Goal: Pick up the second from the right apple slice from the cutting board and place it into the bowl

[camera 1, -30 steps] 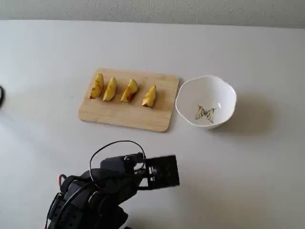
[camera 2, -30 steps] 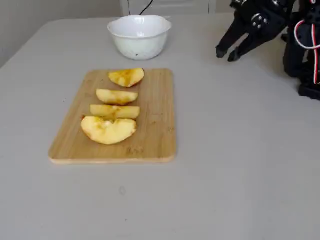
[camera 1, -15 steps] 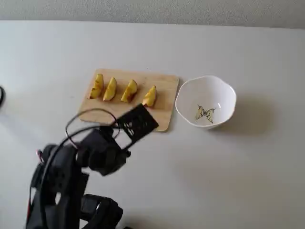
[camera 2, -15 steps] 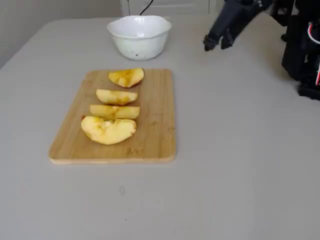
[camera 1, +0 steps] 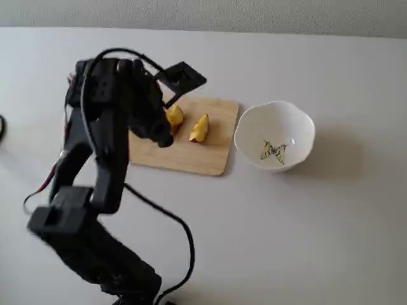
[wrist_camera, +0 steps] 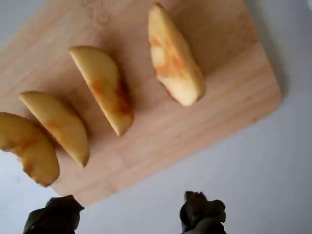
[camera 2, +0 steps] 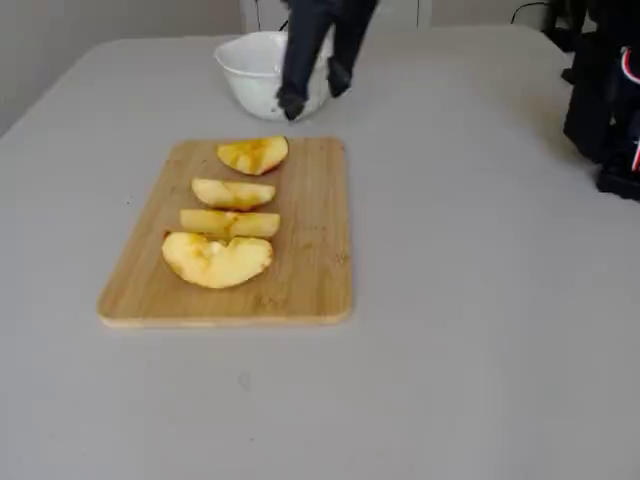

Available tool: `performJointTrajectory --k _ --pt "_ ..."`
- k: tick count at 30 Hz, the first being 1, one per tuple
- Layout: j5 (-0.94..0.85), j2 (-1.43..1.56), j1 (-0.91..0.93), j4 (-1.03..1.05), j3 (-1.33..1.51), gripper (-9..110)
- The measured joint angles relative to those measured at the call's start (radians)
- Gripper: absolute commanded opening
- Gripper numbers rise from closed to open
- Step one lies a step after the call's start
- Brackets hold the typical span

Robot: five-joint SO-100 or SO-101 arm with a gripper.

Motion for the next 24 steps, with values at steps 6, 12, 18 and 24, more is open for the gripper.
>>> performJointTrajectory --k 6,12,18,24 --pt "-0.003 -0.388 0.005 0.127 -0.514 29" --pt "-0.002 -0.555 0.000 0.130 -0.698 29" --pt "-0.002 -0.652 0.000 0.130 -0.795 29" --pt "-0.002 -0.729 0.000 0.115 -0.845 26"
